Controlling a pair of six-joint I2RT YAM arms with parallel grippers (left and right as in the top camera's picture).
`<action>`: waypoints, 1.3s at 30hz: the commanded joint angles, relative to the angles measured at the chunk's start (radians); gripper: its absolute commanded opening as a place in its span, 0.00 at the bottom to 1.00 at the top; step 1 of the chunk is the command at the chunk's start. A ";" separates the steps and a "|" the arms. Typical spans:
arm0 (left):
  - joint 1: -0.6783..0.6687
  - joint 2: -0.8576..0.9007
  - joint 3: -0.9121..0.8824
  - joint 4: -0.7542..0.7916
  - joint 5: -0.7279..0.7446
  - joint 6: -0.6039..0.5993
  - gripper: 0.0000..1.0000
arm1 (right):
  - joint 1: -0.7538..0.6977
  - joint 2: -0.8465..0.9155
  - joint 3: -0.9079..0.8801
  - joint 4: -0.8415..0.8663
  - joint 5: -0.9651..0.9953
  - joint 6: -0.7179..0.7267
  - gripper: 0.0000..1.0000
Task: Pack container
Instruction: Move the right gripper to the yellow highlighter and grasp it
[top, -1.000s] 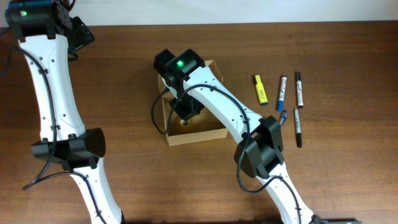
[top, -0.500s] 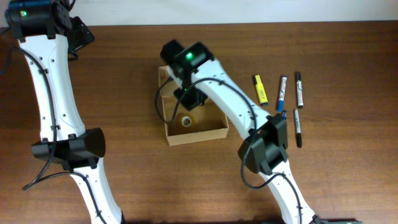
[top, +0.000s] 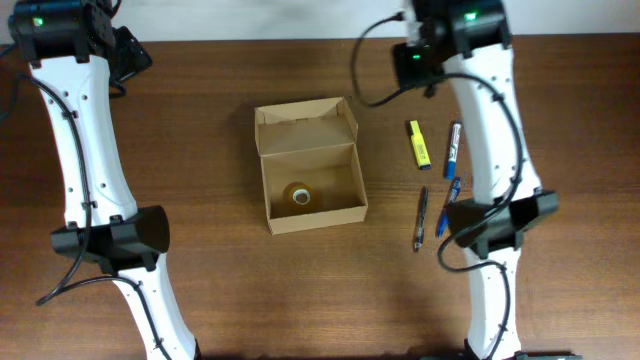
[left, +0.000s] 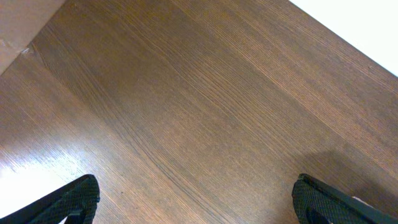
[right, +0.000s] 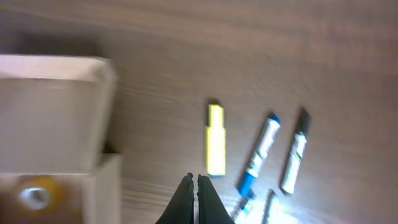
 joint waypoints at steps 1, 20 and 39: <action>0.003 -0.032 0.011 -0.001 -0.011 0.013 1.00 | -0.096 0.020 -0.128 0.017 -0.055 0.014 0.04; 0.003 -0.032 0.011 -0.001 -0.011 0.013 1.00 | -0.119 0.020 -0.720 0.360 -0.109 -0.066 0.55; 0.003 -0.032 0.011 -0.001 -0.011 0.013 1.00 | -0.111 0.053 -0.845 0.492 -0.109 -0.098 0.38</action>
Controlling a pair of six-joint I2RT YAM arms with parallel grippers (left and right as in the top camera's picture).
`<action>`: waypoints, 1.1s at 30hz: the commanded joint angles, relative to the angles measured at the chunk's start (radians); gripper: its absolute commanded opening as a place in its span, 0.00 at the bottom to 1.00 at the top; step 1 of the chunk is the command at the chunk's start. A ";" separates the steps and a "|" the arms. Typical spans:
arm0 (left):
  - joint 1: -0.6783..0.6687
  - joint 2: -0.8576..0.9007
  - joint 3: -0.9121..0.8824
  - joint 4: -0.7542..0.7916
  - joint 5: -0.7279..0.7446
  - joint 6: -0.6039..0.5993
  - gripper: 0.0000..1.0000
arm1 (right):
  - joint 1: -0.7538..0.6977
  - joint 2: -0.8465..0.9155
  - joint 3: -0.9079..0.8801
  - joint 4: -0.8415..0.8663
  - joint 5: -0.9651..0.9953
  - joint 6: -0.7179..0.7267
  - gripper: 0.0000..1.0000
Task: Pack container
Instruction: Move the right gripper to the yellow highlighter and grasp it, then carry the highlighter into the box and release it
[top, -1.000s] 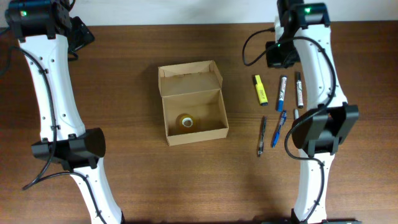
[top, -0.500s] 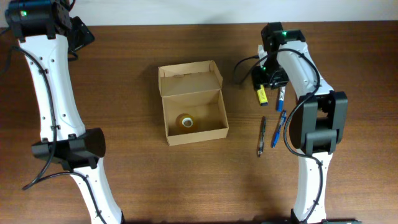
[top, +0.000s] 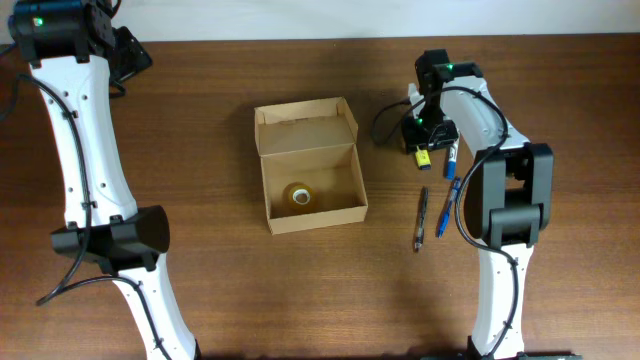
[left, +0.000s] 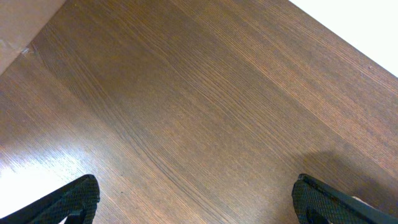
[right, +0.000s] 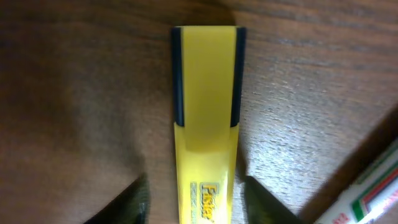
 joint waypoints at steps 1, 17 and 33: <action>0.003 -0.032 0.011 0.000 -0.011 0.013 1.00 | 0.008 0.030 -0.011 0.003 -0.005 0.000 0.25; 0.003 -0.032 0.011 0.000 -0.011 0.013 1.00 | 0.034 -0.096 0.425 -0.240 -0.070 0.027 0.04; 0.003 -0.032 0.011 0.000 -0.011 0.013 1.00 | 0.444 -0.106 0.846 -0.563 -0.018 -0.347 0.04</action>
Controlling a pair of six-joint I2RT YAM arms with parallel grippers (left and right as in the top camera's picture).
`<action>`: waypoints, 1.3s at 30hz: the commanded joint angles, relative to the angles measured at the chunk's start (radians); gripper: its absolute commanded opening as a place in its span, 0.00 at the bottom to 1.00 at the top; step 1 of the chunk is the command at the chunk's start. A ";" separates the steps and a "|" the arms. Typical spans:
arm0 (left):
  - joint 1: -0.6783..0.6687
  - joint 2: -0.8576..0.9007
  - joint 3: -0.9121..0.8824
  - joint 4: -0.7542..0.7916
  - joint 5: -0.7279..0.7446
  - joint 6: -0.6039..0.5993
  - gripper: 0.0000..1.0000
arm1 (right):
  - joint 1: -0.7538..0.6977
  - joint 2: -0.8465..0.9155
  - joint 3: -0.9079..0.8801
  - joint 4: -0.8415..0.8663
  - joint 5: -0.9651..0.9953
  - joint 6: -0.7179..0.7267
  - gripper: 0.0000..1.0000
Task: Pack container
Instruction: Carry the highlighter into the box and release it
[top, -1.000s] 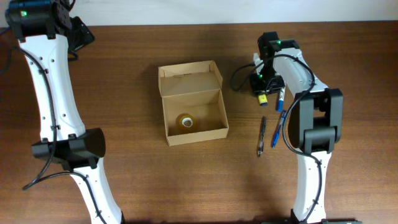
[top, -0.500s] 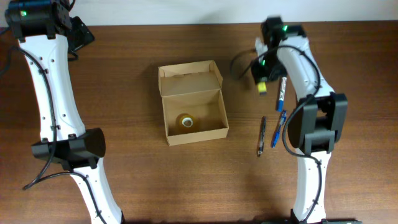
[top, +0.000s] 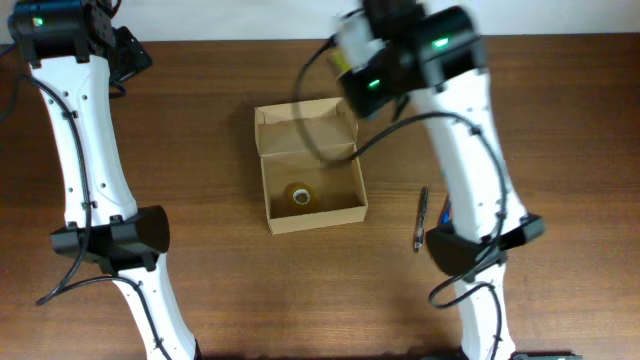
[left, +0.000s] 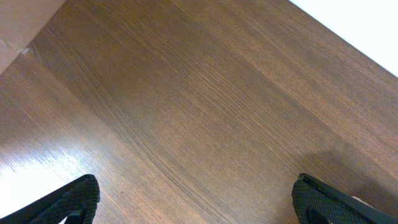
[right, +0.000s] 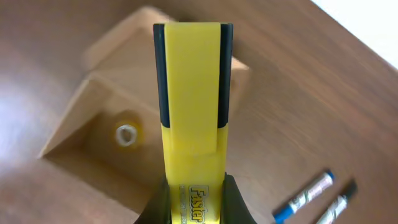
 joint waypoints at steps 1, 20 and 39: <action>0.003 -0.032 0.011 0.000 -0.011 0.013 1.00 | 0.095 0.012 -0.064 -0.007 0.006 -0.217 0.04; 0.003 -0.032 0.011 0.000 -0.011 0.013 1.00 | 0.175 0.013 -0.877 0.373 -0.106 -0.603 0.04; 0.003 -0.032 0.011 0.000 -0.011 0.013 1.00 | 0.175 0.010 -0.498 0.235 -0.002 -0.373 0.34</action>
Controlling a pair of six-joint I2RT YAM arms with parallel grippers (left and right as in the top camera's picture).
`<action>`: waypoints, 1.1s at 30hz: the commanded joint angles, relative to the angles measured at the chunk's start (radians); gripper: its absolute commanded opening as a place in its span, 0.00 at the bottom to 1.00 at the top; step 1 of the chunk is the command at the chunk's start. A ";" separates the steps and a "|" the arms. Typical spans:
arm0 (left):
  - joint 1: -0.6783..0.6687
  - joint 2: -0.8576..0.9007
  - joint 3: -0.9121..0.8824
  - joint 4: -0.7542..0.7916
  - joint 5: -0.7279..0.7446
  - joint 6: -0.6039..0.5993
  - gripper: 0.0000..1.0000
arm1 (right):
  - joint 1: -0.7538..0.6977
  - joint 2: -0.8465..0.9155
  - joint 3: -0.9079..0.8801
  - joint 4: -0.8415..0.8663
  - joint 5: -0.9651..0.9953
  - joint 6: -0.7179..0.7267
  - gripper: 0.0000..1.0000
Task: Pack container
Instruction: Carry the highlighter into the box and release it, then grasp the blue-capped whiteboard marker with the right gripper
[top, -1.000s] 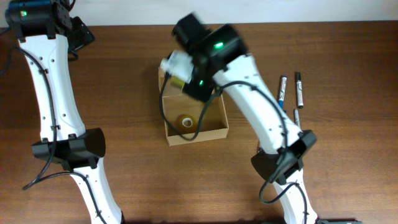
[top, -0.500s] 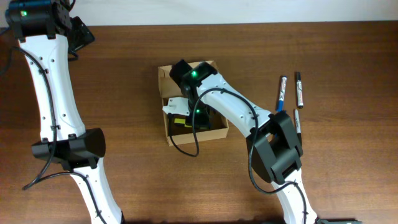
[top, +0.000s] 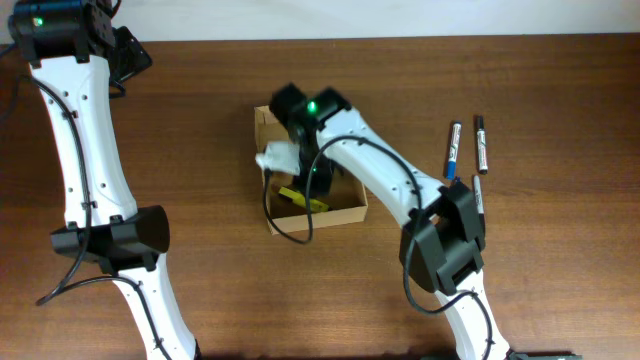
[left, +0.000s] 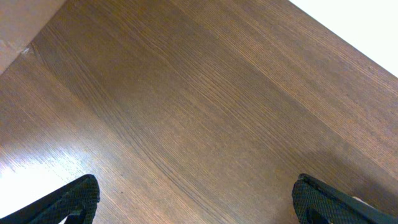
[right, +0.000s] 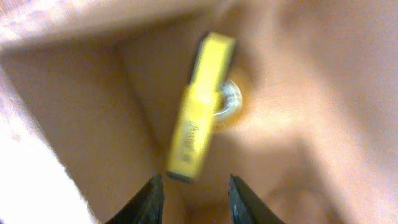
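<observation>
The open cardboard box sits mid-table. Inside it, a yellow highlighter lies slanted on the floor of the box, across a roll of clear tape; from overhead the highlighter shows beside the arm. My right gripper is down inside the box, open, its fingertips just short of the highlighter's near end and not touching it. My left gripper is open over bare wood near the table's far left corner, holding nothing.
A blue-capped marker and a black marker lie right of the box, with another pen partly behind my right arm. The box lid flap stands at the far side. The table's far edge is near the left gripper.
The right gripper was shut on the highlighter, held up over the box. Now it is open inside the box and the highlighter lies on the tape roll. The left arm is unchanged.
The right gripper hung shut above the highlighter and pens lying right of the box. Then it stood open around the highlighter on the table. Then it held it over the box. Now the highlighter is in the box, let go.
</observation>
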 joint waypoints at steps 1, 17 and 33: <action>0.003 -0.032 0.011 0.000 -0.011 0.013 1.00 | -0.004 -0.012 0.252 -0.068 0.106 0.144 0.35; 0.003 -0.032 0.011 0.000 -0.011 0.013 1.00 | -0.404 -0.169 0.428 -0.113 0.213 0.520 0.39; 0.003 -0.032 0.011 0.000 -0.011 0.013 1.00 | -0.743 -0.074 -0.279 0.182 -0.055 0.687 0.30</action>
